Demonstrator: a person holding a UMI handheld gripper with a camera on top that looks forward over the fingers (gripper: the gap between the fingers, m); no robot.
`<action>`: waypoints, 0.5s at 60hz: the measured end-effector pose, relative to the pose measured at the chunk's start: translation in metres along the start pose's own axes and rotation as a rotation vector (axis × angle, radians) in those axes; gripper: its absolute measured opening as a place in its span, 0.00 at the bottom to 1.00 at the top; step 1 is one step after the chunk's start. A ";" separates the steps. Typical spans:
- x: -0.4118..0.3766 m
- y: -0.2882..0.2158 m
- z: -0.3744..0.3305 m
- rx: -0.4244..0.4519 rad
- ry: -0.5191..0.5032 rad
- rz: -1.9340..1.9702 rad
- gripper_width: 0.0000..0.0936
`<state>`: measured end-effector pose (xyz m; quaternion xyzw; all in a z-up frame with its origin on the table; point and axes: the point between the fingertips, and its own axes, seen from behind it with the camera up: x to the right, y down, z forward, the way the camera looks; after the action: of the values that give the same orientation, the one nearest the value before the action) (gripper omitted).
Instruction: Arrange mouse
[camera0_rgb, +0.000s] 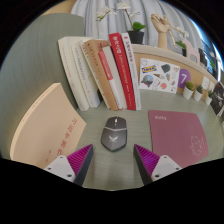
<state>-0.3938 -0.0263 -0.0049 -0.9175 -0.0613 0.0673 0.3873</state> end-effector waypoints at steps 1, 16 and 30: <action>0.000 -0.003 0.004 -0.004 0.005 0.002 0.88; 0.005 -0.030 0.040 0.003 0.076 -0.005 0.66; 0.011 -0.032 0.043 -0.013 0.099 0.029 0.38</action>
<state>-0.3926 0.0283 -0.0125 -0.9229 -0.0293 0.0271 0.3829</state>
